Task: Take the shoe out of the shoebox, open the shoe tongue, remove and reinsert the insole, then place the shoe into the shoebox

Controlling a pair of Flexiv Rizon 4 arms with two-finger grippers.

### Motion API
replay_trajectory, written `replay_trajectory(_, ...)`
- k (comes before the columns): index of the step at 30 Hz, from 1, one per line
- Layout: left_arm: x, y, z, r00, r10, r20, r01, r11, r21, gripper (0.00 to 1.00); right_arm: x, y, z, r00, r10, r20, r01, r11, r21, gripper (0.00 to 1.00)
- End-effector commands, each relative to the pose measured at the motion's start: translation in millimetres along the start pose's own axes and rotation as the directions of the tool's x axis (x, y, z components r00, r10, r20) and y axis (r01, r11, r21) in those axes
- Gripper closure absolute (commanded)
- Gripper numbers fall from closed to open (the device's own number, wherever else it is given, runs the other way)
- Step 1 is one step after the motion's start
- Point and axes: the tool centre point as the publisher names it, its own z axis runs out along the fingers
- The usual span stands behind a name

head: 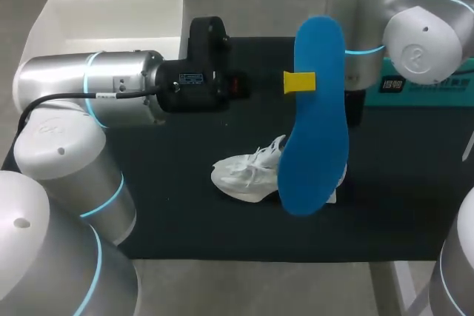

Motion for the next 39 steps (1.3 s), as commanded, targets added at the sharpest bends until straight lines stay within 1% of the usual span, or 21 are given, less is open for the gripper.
replay_trajectory(1, -1.9, -1, 4, 1.0, 0.0, -0.001, 0.0, 1.0, 0.002, 1.0, 0.6, -0.7, 1, 1.0, 0.001, 0.002, -0.001, 1.0, 0.0, 0.0)
replay_trajectory(14, -1.9, -1, 4, 1.0, 0.0, -0.001, 0.0, 1.0, 0.002, 1.0, 0.6, -0.7, 1, 1.0, 0.001, 0.002, -0.001, 1.0, 0.0, 0.0)
replay_trajectory(16, -1.9, -1, 4, 1.0, 0.0, -0.001, 0.0, 1.0, 0.002, 1.0, -12.8, 5.5, 0, 1.0, -0.006, 0.014, 0.006, 1.0, 0.006, 0.0)
replay_trajectory(19, -1.9, -1, 4, 1.0, 0.0, -0.001, 0.0, 1.0, 0.002, 1.0, -24.1, 10.1, 2, 0.999, 0.017, 0.047, -0.018, 1.0, 0.009, 0.0)
replay_trajectory(21, -1.9, -1, 4, 1.0, 0.0, -0.001, 0.0, 1.0, 0.002, 1.0, -32.7, 13.8, 6, 0.996, 0.034, 0.079, -0.033, 0.999, -0.014, 0.0)
replay_trajectory(22, -1.9, -1, 4, 1.0, 0.0, -0.001, 0.0, 1.0, 0.002, 1.0, -36.3, 16.5, 8, 0.996, 0.036, 0.081, -0.035, 0.999, -0.016, 0.0)
replay_trajectory(24, -1.9, -1, 4, 1.0, 0.0, -0.001, 0.0, 1.0, 0.002, 1.0, -44.1, 24.5, 15, 0.996, 0.024, 0.081, -0.026, 1.0, 0.014, 0.0)
replay_trajectory(27, -1.9, -1, 4, 1.0, 0.0, -0.001, 0.0, 1.0, 0.002, 1.0, -55.4, 36.3, 24, 0.996, 0.006, 0.087, -0.005, 1.0, -0.005, 0.0)
replay_trajectory(30, -1.9, -1, 4, 1.0, 0.0, -0.001, 0.0, 1.0, 0.002, 1.0, -64.6, 44.2, 35, 0.997, -0.007, 0.077, 0.007, 1.0, -0.001, 0.0)
replay_trajectory(32, -1.9, -1, 4, 1.0, 0.0, -0.001, 0.0, 1.0, 0.002, 1.0, -69.5, 47.7, 41, 0.997, -0.008, 0.072, 0.009, 1.0, -0.013, 0.0)
replay_trajectory(39, -1.9, -1, 4, 1.0, 0.0, -0.001, 0.0, 1.0, 0.002, 1.0, -77.6, 64.3, 58, 0.998, -0.028, 0.054, 0.03, 0.999, -0.033, 0.0)
